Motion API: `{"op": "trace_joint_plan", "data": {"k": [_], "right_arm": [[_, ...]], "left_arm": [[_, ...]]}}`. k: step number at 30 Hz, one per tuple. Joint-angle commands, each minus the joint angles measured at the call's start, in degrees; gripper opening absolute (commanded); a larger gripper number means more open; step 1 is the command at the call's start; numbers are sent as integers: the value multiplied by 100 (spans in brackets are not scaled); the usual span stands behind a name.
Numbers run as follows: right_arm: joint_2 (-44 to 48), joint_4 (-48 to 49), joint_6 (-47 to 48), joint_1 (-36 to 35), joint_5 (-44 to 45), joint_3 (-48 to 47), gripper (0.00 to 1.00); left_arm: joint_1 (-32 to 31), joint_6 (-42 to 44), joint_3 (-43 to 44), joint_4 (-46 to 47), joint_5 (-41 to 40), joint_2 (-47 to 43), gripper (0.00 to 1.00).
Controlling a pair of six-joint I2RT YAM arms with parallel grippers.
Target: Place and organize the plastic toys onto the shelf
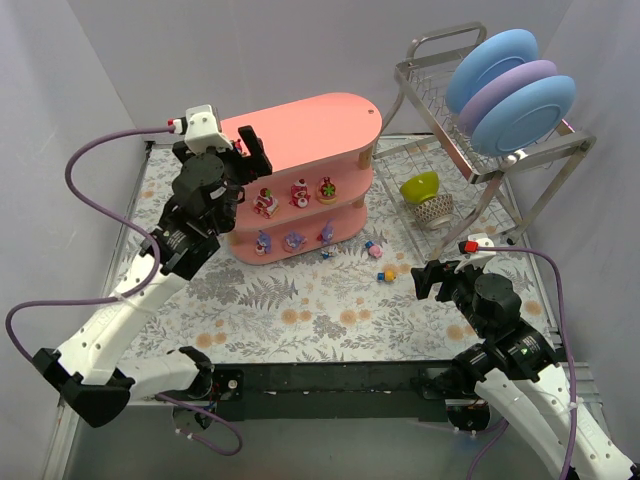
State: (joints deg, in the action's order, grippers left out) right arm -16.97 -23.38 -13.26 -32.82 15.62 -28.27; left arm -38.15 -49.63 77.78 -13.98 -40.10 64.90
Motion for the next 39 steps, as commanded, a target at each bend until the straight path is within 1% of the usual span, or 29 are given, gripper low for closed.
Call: {"op": "trace_joint_plan", "data": {"k": [1,3,6,7,10,11,13,16,21,22,28,33,39], "right_arm": [[-34,342,51,-32,-32,-3,92],[-43,351,51,-32,-32,-3,92],[-78,351,69,-32,-32,-12,92],[-78,343,69,-32,-32,-12,92],[-78,342,69,-32,-24,-3,92],[-78,351,69,-40,-32,-3,92],[-87,351,69,-32,-32,-3,92],[-122,342,69,-32,-50,-12,92],[-52,342,60,-32,-24,15,92],[-43,342,43,-32,-6,15,92],[80,342,25,-32,64,15,91],[194,351,34,-32,73,32,91],[291,360,16,-32,108,50,91]], "left_arm": [[-200,-1020,422,-1509,652,-198,88],[-411,-1163,510,-1756,705,-110,90],[-1166,-1409,624,-2196,434,171,93],[-1621,-1470,642,-2380,145,250,94],[-2194,-1786,677,-2653,98,593,94],[-2292,-1953,669,-2689,142,689,94],[-2564,-2042,599,-2707,308,953,94],[-2811,-2130,589,-2751,493,1418,94],[-3049,-2025,738,-2777,933,2280,91],[-3084,-1964,765,-2786,994,2577,91],[-3093,-1595,915,-2505,1100,3440,87],[-2892,-1374,1107,-2163,1302,4082,84],[-2654,-1102,1283,-1758,1882,4697,80]]}}
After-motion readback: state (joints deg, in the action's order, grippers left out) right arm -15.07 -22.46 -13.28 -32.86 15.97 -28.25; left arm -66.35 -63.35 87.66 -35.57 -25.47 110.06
